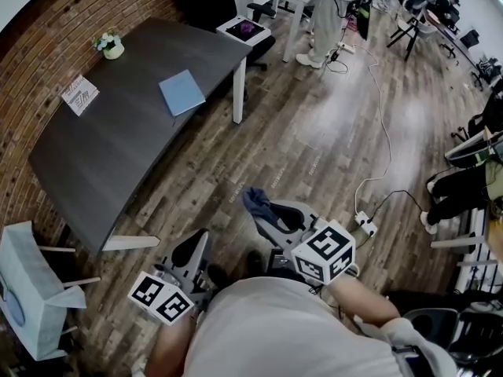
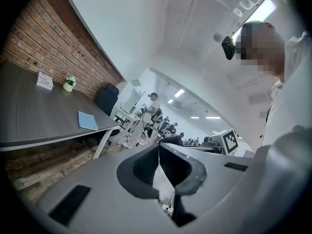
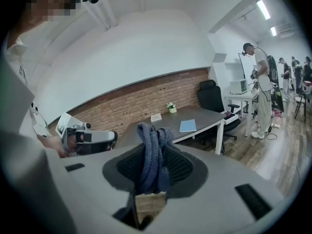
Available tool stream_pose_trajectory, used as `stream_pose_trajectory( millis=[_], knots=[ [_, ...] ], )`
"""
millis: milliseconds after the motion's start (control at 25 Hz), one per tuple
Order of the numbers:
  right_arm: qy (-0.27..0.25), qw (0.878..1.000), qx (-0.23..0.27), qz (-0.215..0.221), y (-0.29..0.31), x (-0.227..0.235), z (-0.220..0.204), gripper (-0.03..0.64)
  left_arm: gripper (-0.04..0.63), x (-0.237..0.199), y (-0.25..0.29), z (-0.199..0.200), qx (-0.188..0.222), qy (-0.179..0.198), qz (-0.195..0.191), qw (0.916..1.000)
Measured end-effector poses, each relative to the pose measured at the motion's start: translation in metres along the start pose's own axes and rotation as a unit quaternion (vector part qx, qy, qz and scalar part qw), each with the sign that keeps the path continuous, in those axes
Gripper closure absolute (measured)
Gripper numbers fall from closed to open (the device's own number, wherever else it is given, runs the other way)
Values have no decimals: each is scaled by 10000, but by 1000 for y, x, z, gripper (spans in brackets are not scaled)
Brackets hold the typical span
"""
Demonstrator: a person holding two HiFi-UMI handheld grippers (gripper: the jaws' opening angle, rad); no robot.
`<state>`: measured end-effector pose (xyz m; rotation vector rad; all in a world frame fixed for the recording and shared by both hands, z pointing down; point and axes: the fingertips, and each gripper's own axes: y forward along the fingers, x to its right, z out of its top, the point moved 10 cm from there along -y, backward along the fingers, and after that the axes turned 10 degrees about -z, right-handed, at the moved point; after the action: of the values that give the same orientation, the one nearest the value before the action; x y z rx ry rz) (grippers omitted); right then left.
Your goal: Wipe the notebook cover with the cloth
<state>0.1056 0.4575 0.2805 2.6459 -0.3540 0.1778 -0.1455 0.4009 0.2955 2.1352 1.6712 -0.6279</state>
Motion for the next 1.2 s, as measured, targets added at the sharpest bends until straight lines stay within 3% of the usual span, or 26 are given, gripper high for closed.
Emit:
stream_pose_trajectory(
  millis=[760,1200],
  knots=[
    [97,9990,-394,197,4,70,-12,491,584,1,54,-9,-30,-10,335,9994],
    [114,9986,-499,128,70,75,4,491,584,-70,67,18,-85,-94,213,9997]
  ],
)
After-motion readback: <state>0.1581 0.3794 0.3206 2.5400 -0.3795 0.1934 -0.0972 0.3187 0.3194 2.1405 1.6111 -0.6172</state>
